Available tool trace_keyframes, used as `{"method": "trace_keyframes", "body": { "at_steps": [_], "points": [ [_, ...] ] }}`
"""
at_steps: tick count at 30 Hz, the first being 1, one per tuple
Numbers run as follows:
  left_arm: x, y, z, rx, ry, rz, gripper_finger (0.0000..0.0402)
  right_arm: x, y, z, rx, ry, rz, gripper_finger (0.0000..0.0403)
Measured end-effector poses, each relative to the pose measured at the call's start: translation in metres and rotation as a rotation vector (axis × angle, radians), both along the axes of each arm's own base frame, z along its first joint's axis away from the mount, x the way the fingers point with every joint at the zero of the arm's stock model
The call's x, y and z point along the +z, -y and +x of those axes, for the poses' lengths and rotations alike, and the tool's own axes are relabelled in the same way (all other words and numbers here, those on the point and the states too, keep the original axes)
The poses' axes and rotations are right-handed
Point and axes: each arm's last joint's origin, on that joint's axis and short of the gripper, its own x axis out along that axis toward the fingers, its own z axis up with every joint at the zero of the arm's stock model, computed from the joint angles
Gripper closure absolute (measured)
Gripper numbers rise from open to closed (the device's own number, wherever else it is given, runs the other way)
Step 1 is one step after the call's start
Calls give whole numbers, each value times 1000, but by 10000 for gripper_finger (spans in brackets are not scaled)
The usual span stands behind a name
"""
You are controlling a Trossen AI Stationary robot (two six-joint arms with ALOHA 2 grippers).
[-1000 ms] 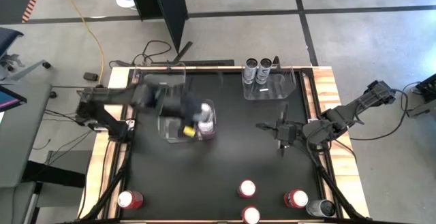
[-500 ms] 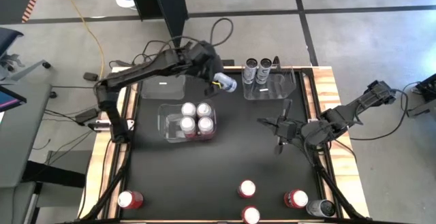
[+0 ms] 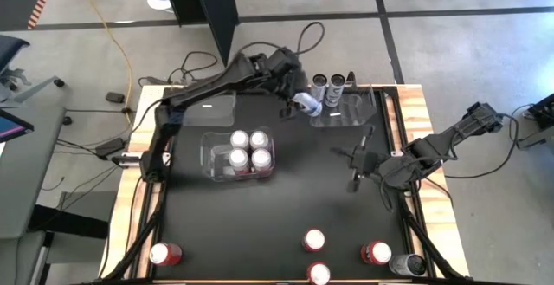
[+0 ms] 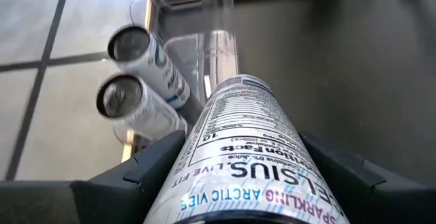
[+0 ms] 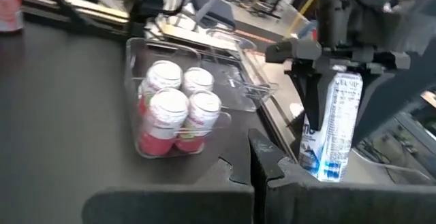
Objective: Sort soda cans
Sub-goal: Put the right white and blue soda can into the right transparent bin
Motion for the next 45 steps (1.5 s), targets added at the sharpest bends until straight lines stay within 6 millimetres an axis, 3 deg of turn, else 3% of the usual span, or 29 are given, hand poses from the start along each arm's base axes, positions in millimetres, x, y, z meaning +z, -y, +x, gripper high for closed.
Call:
{"method": "trace_keyframes", "body": {
  "at_steps": [4,7,11,19,23,28,45],
  "points": [
    [5,0,2,-42,7,49,147,0,9,3,-89,22,10,393],
    [2,3,-3,-104,-59,81,147,0,23,8,-176,31,8,362],
    [7,10,-4,-152,-75,112,147,0,47,15,-243,5,10,296],
    [7,33,3,-326,-96,241,147,-3,84,30,-166,-61,46,122],
    [8,46,7,-430,-106,329,147,-7,96,35,-127,-91,77,72],
    [8,52,9,-539,-117,437,147,-6,107,33,-140,-86,85,58],
    [13,53,15,-587,-53,526,147,-12,133,37,-2,-107,224,63]
  ]
}}
